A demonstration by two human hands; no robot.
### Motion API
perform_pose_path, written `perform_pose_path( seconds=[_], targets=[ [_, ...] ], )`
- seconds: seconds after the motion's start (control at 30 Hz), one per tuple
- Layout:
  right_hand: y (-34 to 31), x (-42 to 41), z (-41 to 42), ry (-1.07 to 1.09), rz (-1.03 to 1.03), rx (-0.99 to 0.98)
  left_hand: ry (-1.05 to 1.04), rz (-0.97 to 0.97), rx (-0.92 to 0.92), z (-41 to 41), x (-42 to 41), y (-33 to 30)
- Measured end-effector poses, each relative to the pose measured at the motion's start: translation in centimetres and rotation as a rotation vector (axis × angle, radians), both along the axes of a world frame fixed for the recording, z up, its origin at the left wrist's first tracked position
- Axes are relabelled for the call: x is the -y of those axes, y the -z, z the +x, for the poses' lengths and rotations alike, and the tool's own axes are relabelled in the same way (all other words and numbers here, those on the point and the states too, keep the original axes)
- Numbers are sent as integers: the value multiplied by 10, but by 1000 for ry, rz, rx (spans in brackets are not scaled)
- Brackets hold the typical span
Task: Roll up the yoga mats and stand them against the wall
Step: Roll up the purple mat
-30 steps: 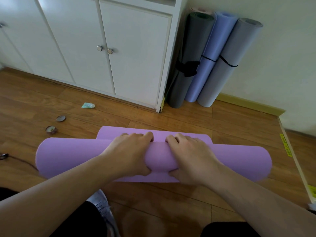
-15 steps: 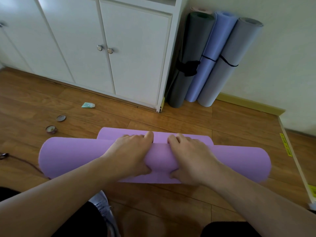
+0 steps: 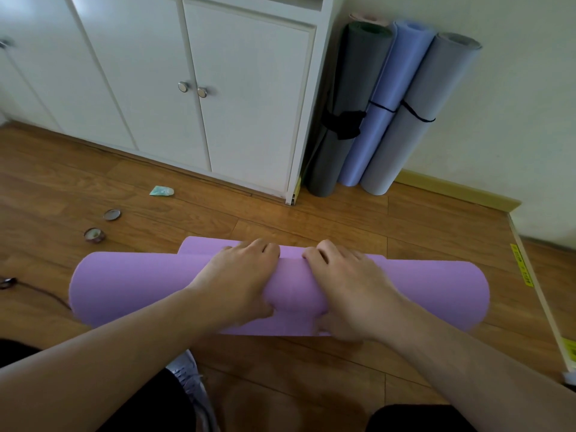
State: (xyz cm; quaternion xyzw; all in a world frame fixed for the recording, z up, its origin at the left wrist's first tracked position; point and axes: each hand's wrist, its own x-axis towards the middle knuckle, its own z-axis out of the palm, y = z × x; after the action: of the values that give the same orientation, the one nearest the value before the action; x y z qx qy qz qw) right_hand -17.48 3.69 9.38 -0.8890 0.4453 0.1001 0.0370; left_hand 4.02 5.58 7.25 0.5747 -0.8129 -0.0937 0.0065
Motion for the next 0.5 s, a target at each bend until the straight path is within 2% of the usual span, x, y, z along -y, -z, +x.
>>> perform_pose_path(
  seconds=[0.2,0.33,0.5],
  targets=[
    [1,1,1,27,10,60,47,-19,33,0,-2,1],
    [-2,2,1,68,52,99,81,-97,179,-3,-5,3],
    [0,-2,1,9,8,53,0,-2,80,-2,0,-5]
  ],
)
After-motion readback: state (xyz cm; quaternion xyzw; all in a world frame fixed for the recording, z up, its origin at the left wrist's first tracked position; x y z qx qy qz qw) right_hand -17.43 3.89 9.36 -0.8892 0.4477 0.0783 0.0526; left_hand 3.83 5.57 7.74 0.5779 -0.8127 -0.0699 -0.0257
